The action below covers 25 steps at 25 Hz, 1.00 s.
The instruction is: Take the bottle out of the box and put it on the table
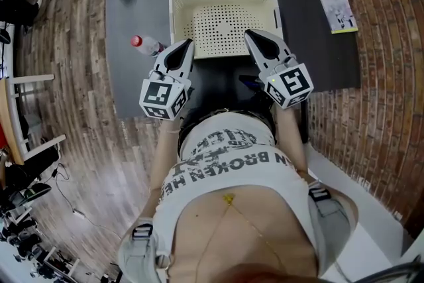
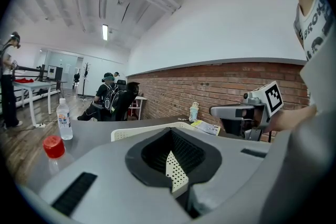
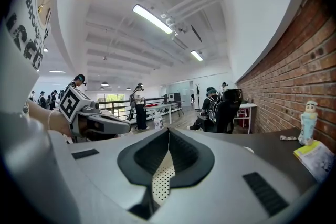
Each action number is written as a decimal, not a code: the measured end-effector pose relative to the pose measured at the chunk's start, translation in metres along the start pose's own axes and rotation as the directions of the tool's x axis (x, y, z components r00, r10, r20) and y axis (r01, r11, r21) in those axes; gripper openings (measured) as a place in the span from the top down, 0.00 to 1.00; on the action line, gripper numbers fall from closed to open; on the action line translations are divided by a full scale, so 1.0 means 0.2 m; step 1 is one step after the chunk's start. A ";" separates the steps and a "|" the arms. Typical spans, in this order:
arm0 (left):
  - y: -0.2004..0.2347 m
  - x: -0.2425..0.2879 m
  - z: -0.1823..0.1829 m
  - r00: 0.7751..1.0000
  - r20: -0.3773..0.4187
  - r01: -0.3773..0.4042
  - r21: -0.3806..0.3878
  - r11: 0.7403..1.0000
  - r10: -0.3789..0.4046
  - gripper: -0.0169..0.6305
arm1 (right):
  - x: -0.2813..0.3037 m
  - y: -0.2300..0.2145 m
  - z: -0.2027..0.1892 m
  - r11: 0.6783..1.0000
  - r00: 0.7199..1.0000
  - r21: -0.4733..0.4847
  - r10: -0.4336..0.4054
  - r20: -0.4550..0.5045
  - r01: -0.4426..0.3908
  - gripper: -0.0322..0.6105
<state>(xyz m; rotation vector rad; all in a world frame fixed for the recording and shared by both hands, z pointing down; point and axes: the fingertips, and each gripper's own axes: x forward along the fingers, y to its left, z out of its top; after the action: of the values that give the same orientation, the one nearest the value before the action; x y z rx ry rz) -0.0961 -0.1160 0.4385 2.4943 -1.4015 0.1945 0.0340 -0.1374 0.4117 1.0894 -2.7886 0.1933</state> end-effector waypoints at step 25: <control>-0.29 0.05 0.23 0.994 0.078 0.074 0.059 0.996 -0.078 0.96 | 0.04 0.21 0.15 0.987 0.991 -0.100 0.132 0.031 -0.129 0.94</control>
<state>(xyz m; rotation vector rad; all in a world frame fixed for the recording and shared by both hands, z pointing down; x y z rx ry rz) -0.0420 -0.1091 0.3873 2.6230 -1.3459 0.1204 -0.0026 -0.1167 0.3809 0.8985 -2.8705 0.0505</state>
